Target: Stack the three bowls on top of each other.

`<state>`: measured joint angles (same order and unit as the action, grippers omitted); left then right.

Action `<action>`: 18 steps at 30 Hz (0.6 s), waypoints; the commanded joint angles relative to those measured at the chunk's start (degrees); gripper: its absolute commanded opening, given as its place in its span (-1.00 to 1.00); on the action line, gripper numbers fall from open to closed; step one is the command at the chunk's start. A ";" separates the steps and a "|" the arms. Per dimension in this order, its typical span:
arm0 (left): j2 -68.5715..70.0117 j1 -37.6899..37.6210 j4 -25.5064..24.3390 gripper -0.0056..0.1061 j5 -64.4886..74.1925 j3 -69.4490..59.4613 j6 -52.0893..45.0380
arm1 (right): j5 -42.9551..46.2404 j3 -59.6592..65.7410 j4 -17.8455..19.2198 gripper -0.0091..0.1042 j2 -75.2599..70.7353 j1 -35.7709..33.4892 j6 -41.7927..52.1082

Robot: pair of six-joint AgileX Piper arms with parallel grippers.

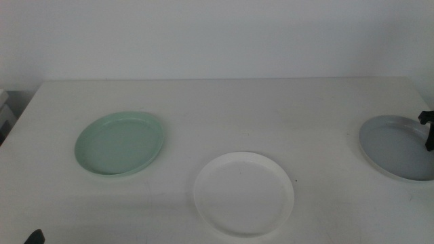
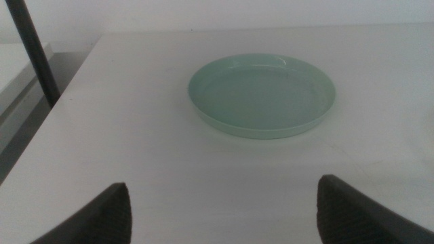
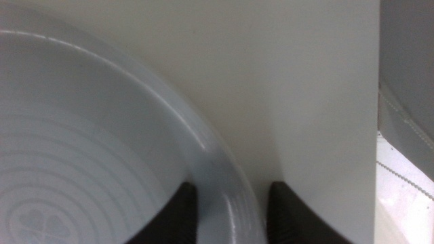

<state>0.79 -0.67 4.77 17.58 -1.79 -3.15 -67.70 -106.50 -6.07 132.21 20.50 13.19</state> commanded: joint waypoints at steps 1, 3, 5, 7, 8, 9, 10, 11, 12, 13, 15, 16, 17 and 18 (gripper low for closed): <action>0.75 0.04 0.44 0.91 -4.49 0.32 0.51 | 0.43 -1.43 0.85 -0.49 -2.80 0.42 0.67; 0.75 0.04 0.44 0.91 -4.49 0.32 0.51 | 0.02 -1.43 1.18 -0.68 -3.01 0.42 0.67; 0.75 0.04 0.44 0.91 -4.49 0.32 0.51 | -0.46 -1.48 1.22 -0.86 -3.62 0.42 0.34; 0.75 0.04 0.44 0.91 -4.49 0.32 0.51 | -1.05 -1.48 1.07 -0.86 -4.69 0.42 -0.39; 0.75 0.04 0.44 0.91 -4.49 0.32 0.51 | -1.53 -1.48 0.89 -0.86 -5.53 0.42 -0.68; 0.75 0.04 0.44 0.91 -4.49 0.32 0.51 | -1.83 -1.48 0.57 -0.86 -6.19 0.42 -0.87; 0.75 0.04 0.44 0.91 -4.49 0.32 0.51 | -1.93 -1.48 0.11 -0.86 -7.24 0.42 -0.99; 0.75 0.04 0.44 0.91 -4.49 0.32 0.51 | -2.09 -1.48 -0.79 -0.86 -8.32 0.42 -1.11; 0.75 0.04 0.44 0.91 -4.49 0.32 0.51 | -2.25 -1.48 -1.86 -0.86 -9.44 0.36 -1.11; 0.75 0.04 0.44 0.91 -4.49 0.32 0.51 | -2.46 -1.48 -3.04 -0.86 -10.31 0.36 -1.11; 0.75 0.04 0.44 0.91 -4.49 0.32 0.51 | -3.47 -1.48 -6.03 -0.86 -12.41 0.36 -1.11; 0.75 0.04 0.44 0.91 -4.49 0.32 0.51 | -4.16 -1.48 -7.05 -0.86 -13.39 0.36 -1.11; 0.75 0.04 0.44 0.91 -4.49 0.32 0.51 | -4.94 -1.48 -8.09 -0.86 -14.31 0.36 -1.05; 0.75 0.04 0.44 0.91 -4.49 0.32 0.51 | -5.72 -1.48 -8.83 -0.86 -15.25 0.36 -1.05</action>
<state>0.79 -0.67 4.77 17.58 -1.79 -3.15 -69.93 -106.71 -12.46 122.33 20.55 12.03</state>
